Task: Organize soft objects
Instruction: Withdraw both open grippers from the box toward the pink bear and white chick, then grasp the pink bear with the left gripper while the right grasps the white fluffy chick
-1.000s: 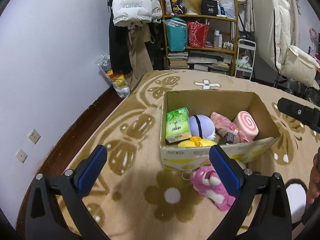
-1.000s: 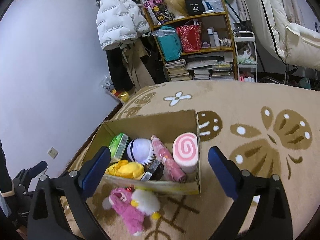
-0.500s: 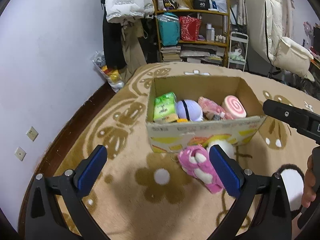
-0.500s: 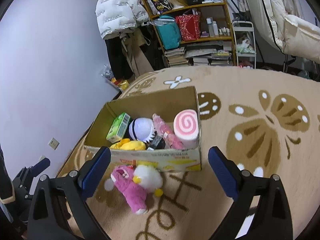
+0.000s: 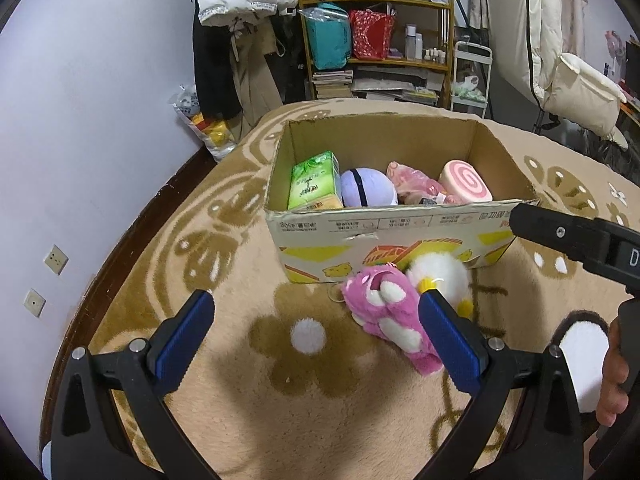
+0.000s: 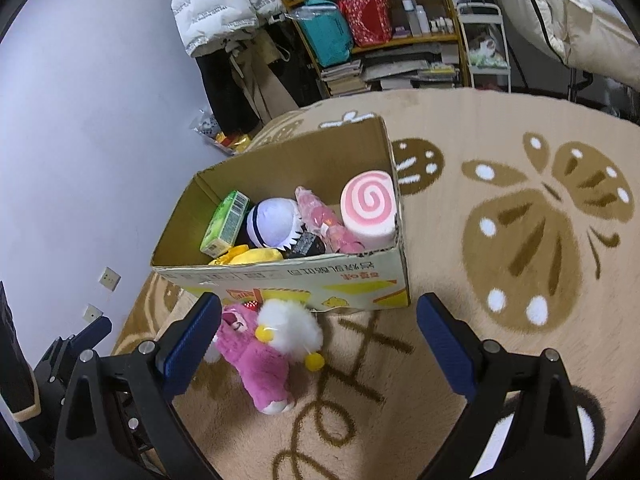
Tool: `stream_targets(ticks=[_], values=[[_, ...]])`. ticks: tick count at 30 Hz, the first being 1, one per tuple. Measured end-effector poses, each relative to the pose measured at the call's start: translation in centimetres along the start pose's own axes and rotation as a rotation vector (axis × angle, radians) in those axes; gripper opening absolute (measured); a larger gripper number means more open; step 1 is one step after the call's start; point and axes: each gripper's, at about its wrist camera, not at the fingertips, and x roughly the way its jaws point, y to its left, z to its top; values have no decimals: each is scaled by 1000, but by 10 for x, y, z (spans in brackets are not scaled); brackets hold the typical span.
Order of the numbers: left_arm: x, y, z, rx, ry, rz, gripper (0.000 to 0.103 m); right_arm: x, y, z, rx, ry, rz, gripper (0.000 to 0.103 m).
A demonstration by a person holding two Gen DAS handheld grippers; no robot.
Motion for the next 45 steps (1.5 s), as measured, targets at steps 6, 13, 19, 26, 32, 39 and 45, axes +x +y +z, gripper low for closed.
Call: stream_targets(ticks=[6,13,19,26,32,39,45], values=[[12,-4,0,7,23,-11,101,17,-2,-1,13,47,2,102],[27,-10,2,16,49,-28,101,32,-4,0,25,96,10,102],[41,-18,-1,16,91,-63,101,44,-7,0,35,140,10,102],[51,-29,-4,30,111,-101,101,57,-11,0,52,188,11,102],[59,-36,-7,18,156,-159,101,70,-9,-2,51,227,23,102],[71,-45,-12,36,191,-150,101,84,-7,-4,53,258,27,102],[82,-44,-15,6,221,-146,101,92,-7,-6,70,278,35,102]])
